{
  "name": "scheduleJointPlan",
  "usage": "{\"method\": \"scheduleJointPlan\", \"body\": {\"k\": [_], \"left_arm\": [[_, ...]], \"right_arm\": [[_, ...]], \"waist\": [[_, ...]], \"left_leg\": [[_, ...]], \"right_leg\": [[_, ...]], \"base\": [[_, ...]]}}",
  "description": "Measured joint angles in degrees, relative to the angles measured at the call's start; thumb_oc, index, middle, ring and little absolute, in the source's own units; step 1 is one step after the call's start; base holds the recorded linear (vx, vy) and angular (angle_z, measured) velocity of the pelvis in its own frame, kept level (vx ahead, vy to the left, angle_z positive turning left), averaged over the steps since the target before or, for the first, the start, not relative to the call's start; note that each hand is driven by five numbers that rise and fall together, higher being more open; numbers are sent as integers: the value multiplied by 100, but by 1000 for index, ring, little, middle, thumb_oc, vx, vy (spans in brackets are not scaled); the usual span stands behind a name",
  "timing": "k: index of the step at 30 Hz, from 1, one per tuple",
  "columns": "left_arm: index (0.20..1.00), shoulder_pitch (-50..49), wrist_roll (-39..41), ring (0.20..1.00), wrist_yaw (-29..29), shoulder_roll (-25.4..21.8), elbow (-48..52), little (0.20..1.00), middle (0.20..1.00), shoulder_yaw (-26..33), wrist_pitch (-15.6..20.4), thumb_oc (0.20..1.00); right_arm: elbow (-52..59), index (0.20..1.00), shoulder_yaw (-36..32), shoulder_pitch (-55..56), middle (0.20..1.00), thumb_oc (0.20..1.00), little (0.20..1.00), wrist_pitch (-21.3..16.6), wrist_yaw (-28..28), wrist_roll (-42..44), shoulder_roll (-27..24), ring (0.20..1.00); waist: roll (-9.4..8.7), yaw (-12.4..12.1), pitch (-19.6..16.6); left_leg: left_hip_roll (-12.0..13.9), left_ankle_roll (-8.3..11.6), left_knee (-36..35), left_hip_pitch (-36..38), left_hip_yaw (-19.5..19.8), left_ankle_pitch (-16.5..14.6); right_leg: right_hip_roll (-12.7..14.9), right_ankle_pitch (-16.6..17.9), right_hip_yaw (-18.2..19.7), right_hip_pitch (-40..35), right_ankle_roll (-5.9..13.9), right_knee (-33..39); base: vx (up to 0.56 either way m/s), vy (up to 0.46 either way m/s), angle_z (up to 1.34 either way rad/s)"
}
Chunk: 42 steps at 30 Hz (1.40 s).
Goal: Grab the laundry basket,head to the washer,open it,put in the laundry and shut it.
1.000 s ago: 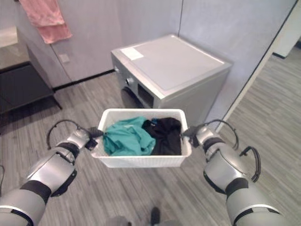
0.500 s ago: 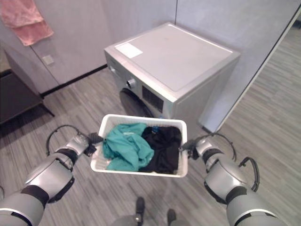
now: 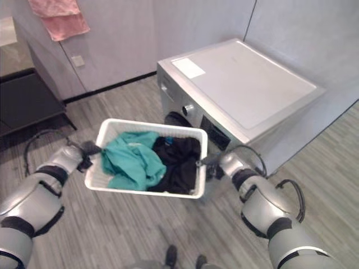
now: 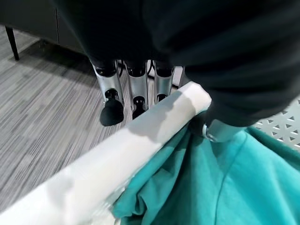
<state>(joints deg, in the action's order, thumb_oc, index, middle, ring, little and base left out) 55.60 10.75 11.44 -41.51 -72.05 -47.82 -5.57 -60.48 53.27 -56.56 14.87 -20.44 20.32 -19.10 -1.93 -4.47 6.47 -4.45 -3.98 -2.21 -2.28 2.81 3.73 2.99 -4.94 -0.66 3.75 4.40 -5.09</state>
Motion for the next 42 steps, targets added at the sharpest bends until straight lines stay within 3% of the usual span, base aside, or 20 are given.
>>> {"method": "scheduleJointPlan", "body": {"k": [2, 3, 6, 7, 8, 13, 18, 24, 31, 42], "left_arm": [[200, 57, 8, 200, 133, -406, 11, 200, 200, -9, 0, 200], [200, 63, 10, 200, 188, -523, 7, 200, 200, 3, 5, 200], [200, 75, 9, 200, 325, -695, 48, 200, 200, -24, 97, 200], [200, 80, 9, 200, 340, -778, 130, 200, 200, -20, 102, 200], [200, 96, 23, 200, 431, -764, 80, 200, 200, -53, 119, 200], [200, 433, 196, 200, 596, -805, 108, 200, 200, -278, 13, 200], [200, 1097, 728, 200, 770, -1084, 100, 200, 200, -738, -91, 200], [200, 1737, 1049, 200, 822, -1111, -18, 200, 200, -760, -86, 200], [200, 2284, 1153, 200, 831, -975, -121, 200, 200, -1160, -85, 200], [200, 2464, 1188, 200, 686, -570, -280, 200, 200, -1149, -91, 200]], "right_arm": [[897, 200, 324, -97, 200, 200, 200, 40, -63, 144, -246, 200], [1276, 200, 423, -89, 200, 200, 200, 51, -129, 164, -383, 200], [1542, 200, 588, -96, 200, 200, 200, 56, -243, 369, -523, 200], [1540, 200, 586, -141, 200, 200, 200, 55, -242, 369, -507, 200], [1462, 200, 705, -273, 200, 200, 200, 57, -243, 452, -532, 200], [1233, 200, 878, -917, 200, 200, 200, 55, -315, 568, -684, 200], [1029, 200, 873, -1325, 200, 200, 200, 47, -339, 898, -682, 200], [76, 200, 865, -2432, 200, 200, 200, -15, -153, 1095, -627, 200], [-248, 200, 873, -3041, 200, 200, 200, -21, 28, 1041, -776, 200], [-424, 200, 1087, -3147, 200, 200, 200, -21, 33, 812, -890, 200]], "waist": [[116, 16, 72], [133, 92, 107], [-203, 181, -10], [-429, 108, -99], [-345, 56, -81], [-280, -112, -93], [-263, -88, -105], [-276, -112, -140], [-294, -56, -353], [-244, 146, -505]], "left_leg": [[232, -26, 16, 23, 155, -73], [281, 76, 34, 95, 276, -86], [159, 316, -12, 438, 471, -240], [29, 375, 17, 445, 502, -330], [154, 503, 31, 497, 648, -415], [467, 701, 8, 433, 825, -472], [577, 774, -35, 422, 924, -480], [522, 772, -32, 420, 923, -477], [511, 773, -93, 419, 926, -479], [492, 771, -107, 360, 843, -480]], "right_leg": [[-56, 67, 317, 522, 68, -181], [-97, 223, 491, 548, 128, -46], [10, 730, 491, 412, 103, 289], [94, 1022, 532, 426, 47, 341], [40, 1116, 343, 259, -3, 447], [-291, 1420, 121, 30, -341, 992], [-362, 1377, -18, 14, -377, 994], [-296, 1366, -16, 12, -366, 994], [-293, 1321, -15, 38, -392, 994], [-287, 1315, 38, 139, -389, 994]], "base": [[85, -106, -1], [92, -118, 40], [104, -97, 64], [178, -156, 50], [108, -87, 40], [93, -63, 16], [131, -66, 13], [92, -20, 1], [87, 3, 0], [39, 7, -3]]}}
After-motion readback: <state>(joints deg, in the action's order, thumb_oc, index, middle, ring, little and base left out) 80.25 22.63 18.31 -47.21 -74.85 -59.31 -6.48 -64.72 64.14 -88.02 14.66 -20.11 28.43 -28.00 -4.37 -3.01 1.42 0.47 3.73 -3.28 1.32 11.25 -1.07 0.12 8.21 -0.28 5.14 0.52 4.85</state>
